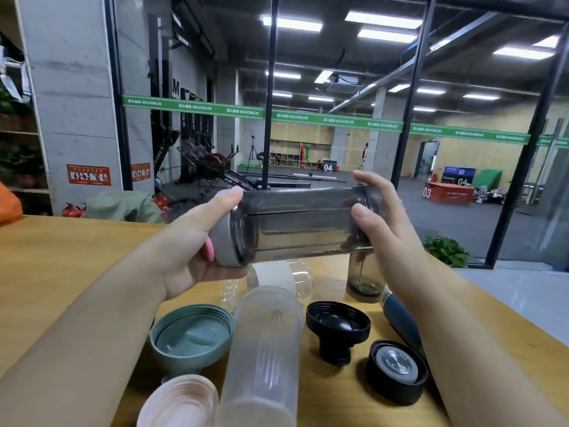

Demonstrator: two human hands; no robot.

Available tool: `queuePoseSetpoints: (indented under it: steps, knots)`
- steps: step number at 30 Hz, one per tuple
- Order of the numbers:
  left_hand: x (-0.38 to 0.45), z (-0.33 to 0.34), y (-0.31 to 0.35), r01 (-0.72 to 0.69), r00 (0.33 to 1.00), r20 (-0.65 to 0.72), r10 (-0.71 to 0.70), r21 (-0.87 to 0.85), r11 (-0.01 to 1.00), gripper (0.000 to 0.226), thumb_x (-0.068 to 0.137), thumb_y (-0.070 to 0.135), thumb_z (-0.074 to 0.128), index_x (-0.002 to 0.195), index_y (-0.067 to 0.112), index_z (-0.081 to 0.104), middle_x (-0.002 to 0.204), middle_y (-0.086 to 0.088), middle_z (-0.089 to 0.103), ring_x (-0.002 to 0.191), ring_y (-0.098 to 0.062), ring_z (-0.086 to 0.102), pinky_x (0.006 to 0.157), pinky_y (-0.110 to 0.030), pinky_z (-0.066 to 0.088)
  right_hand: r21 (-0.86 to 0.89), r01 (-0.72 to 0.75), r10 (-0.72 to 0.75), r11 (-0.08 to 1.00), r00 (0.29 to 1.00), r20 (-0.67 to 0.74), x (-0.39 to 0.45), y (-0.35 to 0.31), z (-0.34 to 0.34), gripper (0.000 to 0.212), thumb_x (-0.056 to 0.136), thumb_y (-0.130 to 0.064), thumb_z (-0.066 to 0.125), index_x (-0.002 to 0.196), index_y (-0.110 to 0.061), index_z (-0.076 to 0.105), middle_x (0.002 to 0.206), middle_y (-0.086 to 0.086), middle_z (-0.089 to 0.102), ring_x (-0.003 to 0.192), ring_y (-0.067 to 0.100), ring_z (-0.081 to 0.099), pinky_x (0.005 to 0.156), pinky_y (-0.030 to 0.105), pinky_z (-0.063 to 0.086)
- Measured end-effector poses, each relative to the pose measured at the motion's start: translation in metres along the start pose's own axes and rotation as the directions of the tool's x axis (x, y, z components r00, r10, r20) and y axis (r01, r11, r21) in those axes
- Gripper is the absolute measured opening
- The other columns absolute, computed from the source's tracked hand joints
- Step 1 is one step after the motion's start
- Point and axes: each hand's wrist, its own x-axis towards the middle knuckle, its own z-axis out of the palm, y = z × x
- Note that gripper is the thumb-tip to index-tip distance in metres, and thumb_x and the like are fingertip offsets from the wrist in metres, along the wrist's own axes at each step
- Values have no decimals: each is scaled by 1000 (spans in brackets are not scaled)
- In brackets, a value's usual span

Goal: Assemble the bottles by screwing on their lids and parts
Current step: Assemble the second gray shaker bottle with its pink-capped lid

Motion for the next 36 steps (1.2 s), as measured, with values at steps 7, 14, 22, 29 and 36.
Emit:
queuePoseSetpoints:
  steps: [7, 14, 22, 29, 36]
  knots:
    - [0, 2, -1, -12, 1000, -11, 12, 26, 1000, 67, 58, 57, 66, 113, 19, 63, 117, -27, 63, 81, -34, 66, 59, -41, 59, 54, -35, 37, 998, 999, -39, 4, 1, 2, 30, 78, -42, 44, 108, -38, 47, 76, -3, 45, 58, 8, 47, 45, 14, 41]
    - [6, 3, -6, -57, 998, -2, 57, 38, 998, 63, 65, 57, 74, 114, 20, 61, 100, -20, 63, 81, -32, 59, 55, -38, 57, 95, -213, 216, 972, 976, -17, 12, 5, 0, 7, 98, -32, 41, 100, -34, 47, 76, 6, 47, 57, 16, 44, 39, 20, 38]
    - [8, 4, -9, -198, 979, -29, 200, 56, 979, 94, 51, 56, 78, 136, 36, 42, 132, -6, 54, 96, -33, 62, 60, -44, 58, 169, -522, 531, 836, 847, -10, 19, 10, -1, 32, 89, -52, 45, 87, -21, 52, 71, 4, 58, 42, 17, 48, 49, 25, 32]
    - [1, 5, -7, -368, 924, -16, 382, 233, 900, 109, 45, 60, 77, 141, 49, 27, 134, 7, 49, 99, -33, 65, 76, -54, 56, 234, -672, 675, 702, 733, 80, 14, 8, -6, 51, 80, -61, 48, 71, -11, 56, 78, 13, 59, 47, 19, 46, 46, 23, 28]
    - [5, 3, -8, -260, 958, -90, 271, 115, 959, 96, 48, 62, 75, 135, 48, 38, 134, 5, 51, 106, -44, 59, 79, -60, 55, 247, -578, 568, 778, 815, 114, 14, 6, -1, 43, 87, -57, 46, 91, -15, 56, 76, 8, 59, 51, 22, 56, 57, 32, 43]
